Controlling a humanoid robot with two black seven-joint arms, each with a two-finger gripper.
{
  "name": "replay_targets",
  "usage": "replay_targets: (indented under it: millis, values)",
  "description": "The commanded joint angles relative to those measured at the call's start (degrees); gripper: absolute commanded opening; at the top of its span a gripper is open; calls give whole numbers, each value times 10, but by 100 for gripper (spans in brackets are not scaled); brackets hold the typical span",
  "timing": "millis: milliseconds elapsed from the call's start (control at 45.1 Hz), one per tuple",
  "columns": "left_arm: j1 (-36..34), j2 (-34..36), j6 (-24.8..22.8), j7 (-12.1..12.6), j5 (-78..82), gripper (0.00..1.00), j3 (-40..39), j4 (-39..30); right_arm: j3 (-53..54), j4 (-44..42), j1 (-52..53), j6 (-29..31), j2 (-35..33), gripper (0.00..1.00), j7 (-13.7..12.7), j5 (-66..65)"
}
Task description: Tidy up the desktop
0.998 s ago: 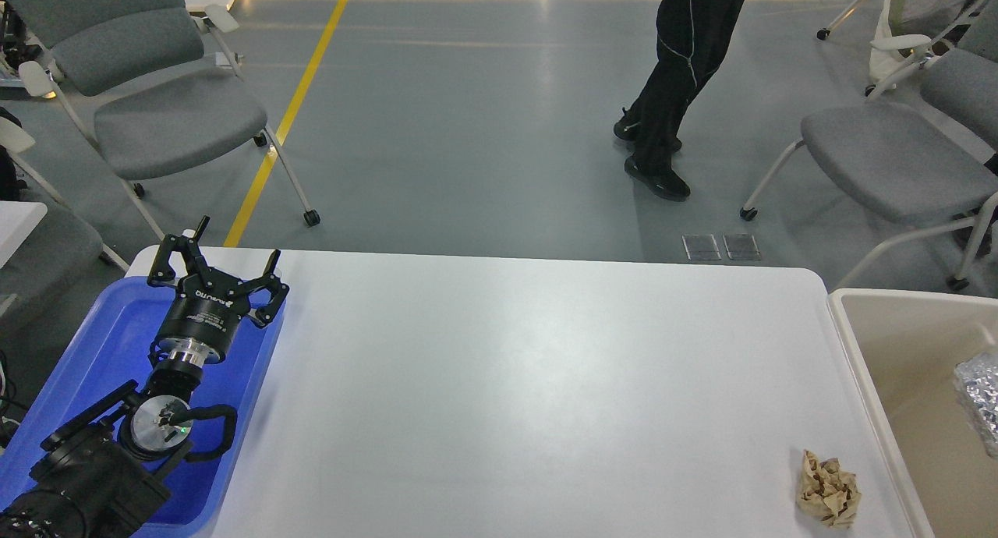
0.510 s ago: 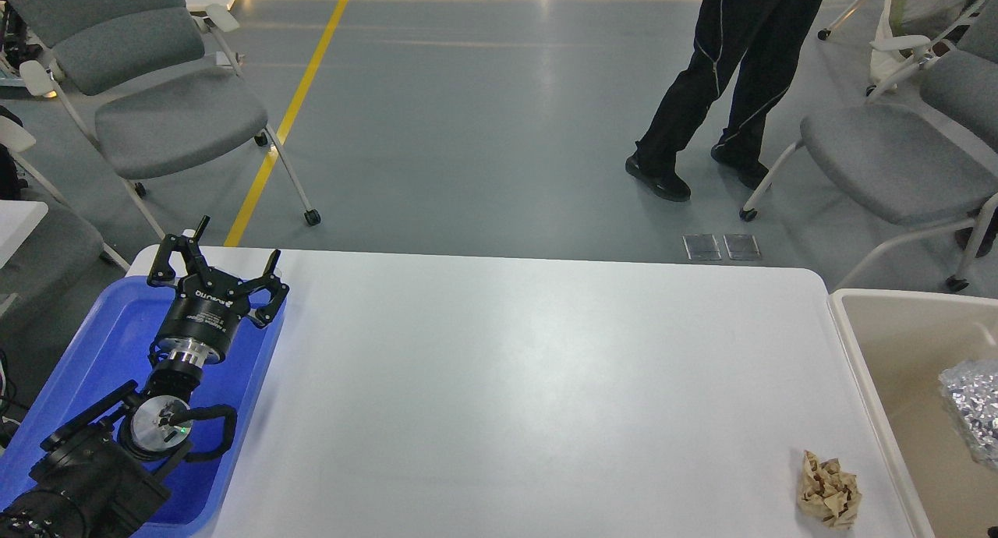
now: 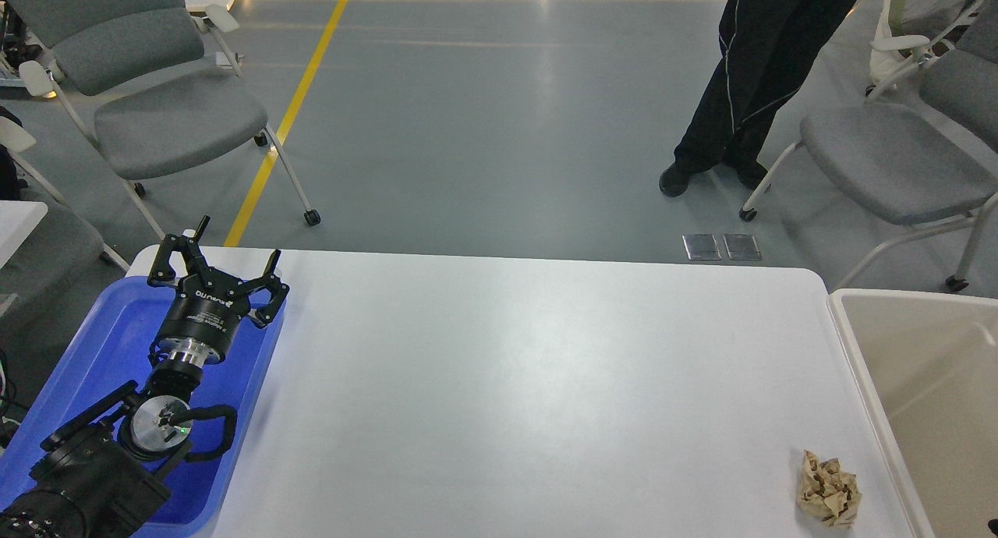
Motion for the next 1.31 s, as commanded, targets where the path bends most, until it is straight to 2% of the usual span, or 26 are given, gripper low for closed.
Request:
replay_targets:
  millis: [0, 488, 577, 643, 821, 865, 909, 998, 1176, 1287]
  values:
    - [0, 0, 0, 0, 0, 100, 0, 0, 0, -13, -1, -14, 6, 98, 0, 0]
    - [0, 0, 0, 0, 0, 100, 0, 0, -10, -17, 27, -8, 5, 100, 1, -7]
    - [0, 0, 0, 0, 0, 100, 0, 0, -11, -19, 26, -8, 5, 100, 10, -6]
    - [0, 0, 0, 0, 0, 100, 0, 0, 0, -18, 29, -5, 1, 100, 33, -2]
    - [0, 0, 0, 0, 0, 100, 0, 0, 14, -14, 53, 1, 0, 100, 159, 10]
    - [0, 0, 0, 0, 0, 100, 0, 0, 40, -11, 65, 15, -3, 100, 192, 24]
    - [0, 0, 0, 0, 0, 100, 0, 0, 70, -3, 74, 43, -7, 100, 211, 32]
    - [0, 0, 0, 0, 1, 100, 0, 0, 101, 9, 77, 100, -20, 100, 216, 32]
    - [0, 0, 0, 0, 0, 100, 0, 0, 134, 20, 78, 162, -20, 100, 222, 40]
    - [0, 0, 0, 0, 0, 100, 0, 0, 162, 51, 78, 221, -22, 100, 240, 40]
